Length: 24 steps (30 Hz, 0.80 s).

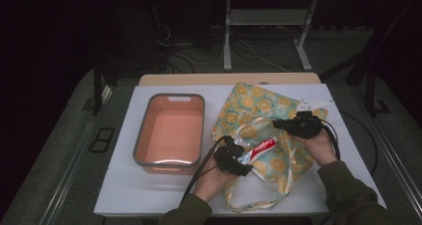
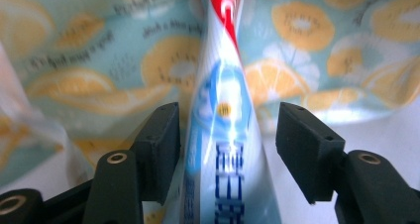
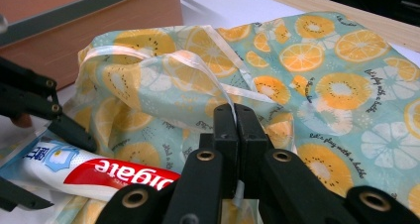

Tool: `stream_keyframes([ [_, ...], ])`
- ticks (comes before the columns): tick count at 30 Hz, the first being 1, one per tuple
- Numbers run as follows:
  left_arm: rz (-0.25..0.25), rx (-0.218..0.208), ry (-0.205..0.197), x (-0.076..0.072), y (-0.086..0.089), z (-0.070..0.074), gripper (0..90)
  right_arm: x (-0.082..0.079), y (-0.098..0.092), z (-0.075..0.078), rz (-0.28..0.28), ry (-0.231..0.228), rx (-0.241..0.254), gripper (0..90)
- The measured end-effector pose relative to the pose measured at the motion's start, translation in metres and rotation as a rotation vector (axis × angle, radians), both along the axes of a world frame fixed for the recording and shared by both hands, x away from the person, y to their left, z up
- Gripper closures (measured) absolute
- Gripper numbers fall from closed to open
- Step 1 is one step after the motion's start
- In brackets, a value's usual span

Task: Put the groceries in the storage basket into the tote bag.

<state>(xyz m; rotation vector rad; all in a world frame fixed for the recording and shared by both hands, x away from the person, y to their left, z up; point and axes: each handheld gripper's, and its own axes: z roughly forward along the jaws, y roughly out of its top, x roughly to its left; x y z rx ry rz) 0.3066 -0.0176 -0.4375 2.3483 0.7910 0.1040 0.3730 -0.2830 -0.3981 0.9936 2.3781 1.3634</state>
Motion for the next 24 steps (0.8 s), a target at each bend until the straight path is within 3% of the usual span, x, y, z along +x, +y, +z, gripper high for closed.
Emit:
stream_keyframes([
  [7, 0.018, -0.018, 0.006, 0.002, 0.003, 0.002, 62.3, 0.000, 0.000, 0.000, -0.002, 0.000, 0.002, 88.9],
  [12, 0.022, -0.020, -0.017, 0.003, 0.001, 0.005, 69.5, 0.000, 0.000, 0.000, -0.003, 0.001, 0.002, 88.9],
  [24, 0.027, -0.053, -0.043, 0.025, -0.017, 0.020, 72.6, -0.001, 0.000, 0.003, 0.001, -0.015, 0.013, 89.0],
])
